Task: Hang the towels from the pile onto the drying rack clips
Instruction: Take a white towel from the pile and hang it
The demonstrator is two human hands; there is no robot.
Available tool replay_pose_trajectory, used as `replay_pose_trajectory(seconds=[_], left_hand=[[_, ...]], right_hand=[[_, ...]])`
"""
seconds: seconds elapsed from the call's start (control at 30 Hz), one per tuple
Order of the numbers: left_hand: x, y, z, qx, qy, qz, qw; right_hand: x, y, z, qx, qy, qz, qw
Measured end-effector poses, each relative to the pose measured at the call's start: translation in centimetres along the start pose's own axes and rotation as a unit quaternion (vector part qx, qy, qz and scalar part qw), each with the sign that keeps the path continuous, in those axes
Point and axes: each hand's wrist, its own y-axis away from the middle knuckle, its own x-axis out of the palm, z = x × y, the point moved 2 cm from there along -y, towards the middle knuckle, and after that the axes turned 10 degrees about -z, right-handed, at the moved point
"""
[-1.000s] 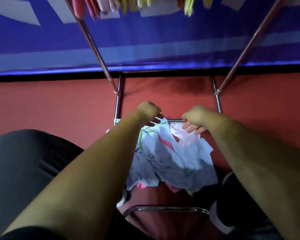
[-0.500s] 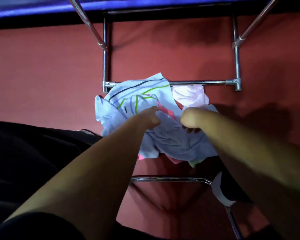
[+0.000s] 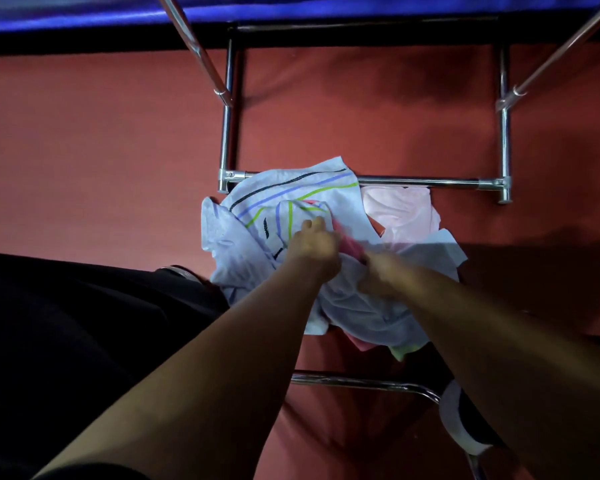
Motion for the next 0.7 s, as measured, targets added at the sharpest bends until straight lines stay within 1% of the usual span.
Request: replay_pose_trajectory(seconds=[0.07, 0.13, 0.2, 0.23, 0.3, 0.37, 0.4, 0.43, 0.5, 0.6, 0.7], left_hand=[[-1.0, -0.4, -0.1, 0.02, 0.024, -0.04, 0.999], [-2.3, -0.7, -0.4, 0.03, 0.063, -0.05, 0.996], [-3.8, -0.8, -0.3, 0.021, 0.08, -0.061, 0.995], [-4.6, -0.7, -0.2, 0.013, 0.078, -0.066, 0.995], [-5.9, -0.3, 0.2, 0.007, 0.067, -0.073, 0.995], [-7.4, 0.3, 0.3, 0.003, 0.059, -0.073, 0.996], [-8.2, 0.6, 0.2, 0.002, 0.063, -0.07, 0.996], [-9.1, 1.0, 0.0, 0.001, 0.069, -0.074, 0.995], [-11.0, 1.8, -0.7, -0.006, 0.081, -0.107, 0.991], [-13.6, 3.0, -1.6, -0.013, 0.092, -0.14, 0.986], [-16.0, 4.2, -1.9, -0.018, 0.067, -0.128, 0.989]], right_hand=[[-0.3, -0.3, 0.6, -0.014, -0.004, -0.036, 0.999], [-0.9, 0.1, 1.3, -0.024, -0.034, -0.049, 0.998], [-2.6, 1.0, 2.1, -0.065, -0.058, -0.069, 0.994], [-3.6, 1.6, 2.2, -0.063, -0.077, -0.094, 0.991], [-5.9, 2.6, 2.1, -0.033, -0.106, -0.153, 0.982], [-8.1, 3.0, 2.2, -0.025, -0.125, -0.23, 0.965], [-9.0, 3.5, 2.4, -0.027, -0.134, -0.254, 0.958], [-10.0, 4.1, 2.7, -0.03, -0.142, -0.273, 0.951], [-11.8, 5.7, 3.1, -0.03, -0.158, -0.306, 0.938], [-14.5, 8.7, 3.7, -0.042, -0.197, -0.371, 0.907], [-16.6, 11.6, 4.0, -0.06, -0.219, -0.409, 0.884]])
